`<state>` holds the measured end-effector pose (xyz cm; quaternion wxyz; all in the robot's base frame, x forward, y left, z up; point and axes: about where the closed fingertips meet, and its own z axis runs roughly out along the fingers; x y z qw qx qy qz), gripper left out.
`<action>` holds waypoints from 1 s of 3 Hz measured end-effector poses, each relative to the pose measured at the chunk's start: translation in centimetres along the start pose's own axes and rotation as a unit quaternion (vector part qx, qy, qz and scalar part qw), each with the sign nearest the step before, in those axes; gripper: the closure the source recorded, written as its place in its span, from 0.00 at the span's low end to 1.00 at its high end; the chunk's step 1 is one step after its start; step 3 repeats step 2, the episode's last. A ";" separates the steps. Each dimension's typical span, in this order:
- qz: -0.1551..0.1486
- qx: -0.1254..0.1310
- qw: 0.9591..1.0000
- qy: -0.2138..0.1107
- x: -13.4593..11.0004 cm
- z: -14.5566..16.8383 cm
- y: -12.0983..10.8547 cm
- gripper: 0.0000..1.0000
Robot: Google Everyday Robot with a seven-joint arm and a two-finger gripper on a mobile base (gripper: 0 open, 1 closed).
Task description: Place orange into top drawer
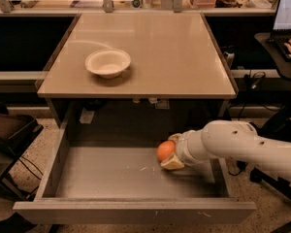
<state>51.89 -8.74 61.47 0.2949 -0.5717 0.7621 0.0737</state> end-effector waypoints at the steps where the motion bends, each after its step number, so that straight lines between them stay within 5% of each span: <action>1: 0.000 0.000 1.000 0.000 0.0 0.0 0.0 0.00; 3: 0.000 0.000 1.000 0.000 0.0 0.0 0.0 0.00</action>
Offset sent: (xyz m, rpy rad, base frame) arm 0.0000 0.0000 0.0000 0.0000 0.0000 0.0000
